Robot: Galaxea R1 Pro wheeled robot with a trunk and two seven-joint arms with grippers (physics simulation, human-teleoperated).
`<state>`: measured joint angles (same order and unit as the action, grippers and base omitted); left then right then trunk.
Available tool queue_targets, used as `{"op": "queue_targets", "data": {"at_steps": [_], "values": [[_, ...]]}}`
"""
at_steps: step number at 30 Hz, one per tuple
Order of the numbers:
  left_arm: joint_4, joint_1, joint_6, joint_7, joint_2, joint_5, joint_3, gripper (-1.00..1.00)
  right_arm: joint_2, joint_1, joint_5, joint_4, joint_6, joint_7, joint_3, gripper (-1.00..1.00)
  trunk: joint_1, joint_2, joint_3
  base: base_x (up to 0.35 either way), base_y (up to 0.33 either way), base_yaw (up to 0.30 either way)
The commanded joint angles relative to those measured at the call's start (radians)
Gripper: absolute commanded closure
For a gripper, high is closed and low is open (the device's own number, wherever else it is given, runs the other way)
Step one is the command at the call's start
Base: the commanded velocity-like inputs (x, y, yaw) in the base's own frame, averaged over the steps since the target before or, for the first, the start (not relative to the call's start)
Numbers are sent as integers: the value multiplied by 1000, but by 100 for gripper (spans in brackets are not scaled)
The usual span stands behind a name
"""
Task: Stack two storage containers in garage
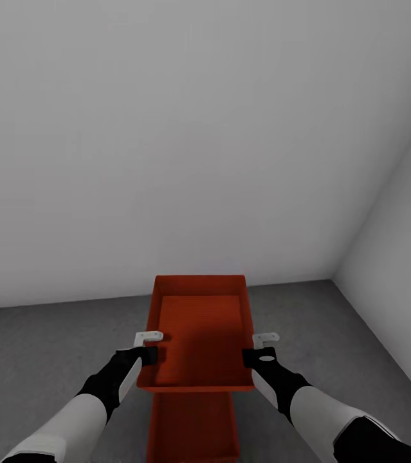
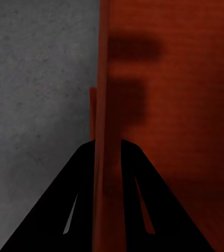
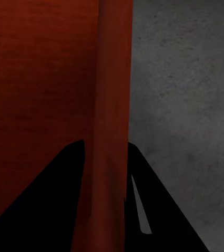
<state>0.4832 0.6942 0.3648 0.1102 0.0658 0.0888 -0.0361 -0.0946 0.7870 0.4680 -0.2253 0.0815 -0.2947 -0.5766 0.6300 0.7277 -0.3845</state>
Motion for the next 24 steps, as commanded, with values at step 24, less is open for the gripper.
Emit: {"op": "queue_targets", "data": {"at_steps": [24], "values": [[32, 1, 8, 12, 5, -30, 18, 100, -1, 0, 12, 1, 6, -101, 7, 100, 92, 169, -114, 0, 0, 0]]}}
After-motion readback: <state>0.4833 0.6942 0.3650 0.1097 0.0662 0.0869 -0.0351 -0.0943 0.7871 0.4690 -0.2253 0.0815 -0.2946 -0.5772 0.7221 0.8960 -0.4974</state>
